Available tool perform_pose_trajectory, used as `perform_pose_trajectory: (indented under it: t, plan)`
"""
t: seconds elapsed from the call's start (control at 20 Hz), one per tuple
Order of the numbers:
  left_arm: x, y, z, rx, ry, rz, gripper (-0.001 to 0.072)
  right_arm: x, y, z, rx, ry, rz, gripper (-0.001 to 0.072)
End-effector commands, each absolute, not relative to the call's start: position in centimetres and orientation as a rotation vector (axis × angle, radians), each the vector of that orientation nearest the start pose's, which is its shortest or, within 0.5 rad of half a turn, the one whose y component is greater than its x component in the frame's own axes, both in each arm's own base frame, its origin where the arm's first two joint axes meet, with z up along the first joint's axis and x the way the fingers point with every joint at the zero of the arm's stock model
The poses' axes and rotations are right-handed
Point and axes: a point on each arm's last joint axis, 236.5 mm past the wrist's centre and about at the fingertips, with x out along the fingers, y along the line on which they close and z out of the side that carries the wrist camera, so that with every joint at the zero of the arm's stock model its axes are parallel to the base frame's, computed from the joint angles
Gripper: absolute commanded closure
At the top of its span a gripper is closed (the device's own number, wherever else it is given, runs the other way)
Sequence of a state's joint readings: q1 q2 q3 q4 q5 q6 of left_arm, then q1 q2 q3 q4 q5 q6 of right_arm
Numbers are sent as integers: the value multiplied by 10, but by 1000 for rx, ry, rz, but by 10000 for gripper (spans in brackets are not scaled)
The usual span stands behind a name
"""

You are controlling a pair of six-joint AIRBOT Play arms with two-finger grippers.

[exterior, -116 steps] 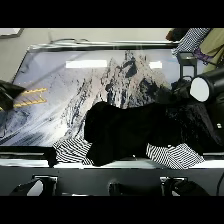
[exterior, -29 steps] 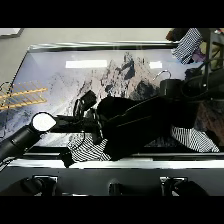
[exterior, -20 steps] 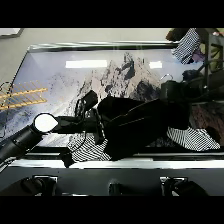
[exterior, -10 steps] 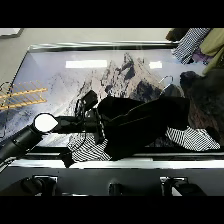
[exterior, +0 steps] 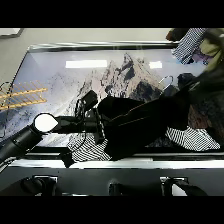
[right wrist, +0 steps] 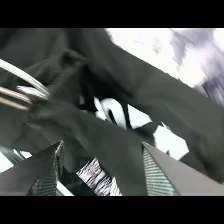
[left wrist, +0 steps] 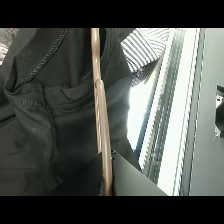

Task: Fold the clothes and pants, and hang the long-sleeved shirts on hangers.

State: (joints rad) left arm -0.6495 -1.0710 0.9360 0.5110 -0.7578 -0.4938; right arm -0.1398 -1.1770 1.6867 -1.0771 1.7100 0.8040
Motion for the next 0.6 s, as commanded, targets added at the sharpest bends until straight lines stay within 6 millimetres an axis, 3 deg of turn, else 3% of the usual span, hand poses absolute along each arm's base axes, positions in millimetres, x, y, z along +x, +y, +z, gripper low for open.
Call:
perform_pose_trajectory:
  t: [0.0, 0.1, 0.4, 0.45, 0.5, 0.55]
  plan:
    - [247, -364, 127, 139, 505, -1300, 680, 337, 102, 189, -526, 922, 1005, 152]
    - [248, -364, 127, 138, 505, -1298, 680, 336, 111, 182, -536, 941, 1041, 168]
    - [249, -363, 127, 137, 505, -1295, 680, 340, 97, 157, -557, 1013, 1012, 174]
    - [249, -363, 127, 137, 505, -1295, 680, 339, 98, 152, -553, 1020, 1027, 219]
    - [249, -363, 127, 137, 505, -1295, 680, 338, 98, 148, -560, 1028, 1043, 316]
    - [249, -363, 127, 137, 505, -1295, 680, 338, 98, 146, -560, 1032, 1052, 458]
